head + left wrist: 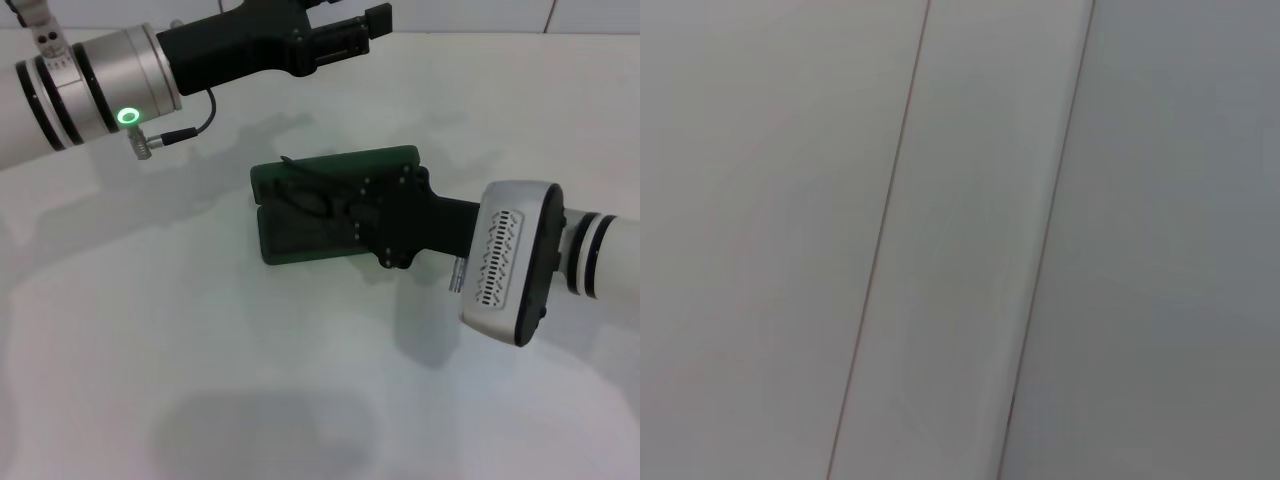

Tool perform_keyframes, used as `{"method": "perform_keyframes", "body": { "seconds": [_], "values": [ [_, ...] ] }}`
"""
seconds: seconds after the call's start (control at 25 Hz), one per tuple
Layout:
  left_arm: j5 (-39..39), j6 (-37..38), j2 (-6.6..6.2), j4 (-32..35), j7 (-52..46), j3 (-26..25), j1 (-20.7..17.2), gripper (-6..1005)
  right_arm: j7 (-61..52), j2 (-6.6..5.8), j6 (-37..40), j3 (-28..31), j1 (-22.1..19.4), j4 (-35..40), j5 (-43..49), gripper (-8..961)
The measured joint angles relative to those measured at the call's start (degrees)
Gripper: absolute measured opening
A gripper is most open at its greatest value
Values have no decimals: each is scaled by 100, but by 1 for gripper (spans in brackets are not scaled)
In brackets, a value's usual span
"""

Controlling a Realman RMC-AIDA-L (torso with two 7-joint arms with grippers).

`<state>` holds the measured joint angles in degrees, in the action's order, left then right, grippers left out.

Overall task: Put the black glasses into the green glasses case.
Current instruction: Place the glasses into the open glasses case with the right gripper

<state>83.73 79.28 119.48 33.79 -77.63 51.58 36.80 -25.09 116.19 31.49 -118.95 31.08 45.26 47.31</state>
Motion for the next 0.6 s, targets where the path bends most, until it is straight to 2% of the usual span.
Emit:
{"method": "perform_keyframes", "body": {
  "seconds": [0.32, 0.6],
  "values": [
    [12, -1, -7, -5, -6, 1, -34, 786, -354, -5, -42, -148, -38, 83, 47, 197],
    [12, -2, -20, -4, -30, 1, -47, 786, -382, -63, 197, -139, -238, 236, 77, 201]
  ]
}}
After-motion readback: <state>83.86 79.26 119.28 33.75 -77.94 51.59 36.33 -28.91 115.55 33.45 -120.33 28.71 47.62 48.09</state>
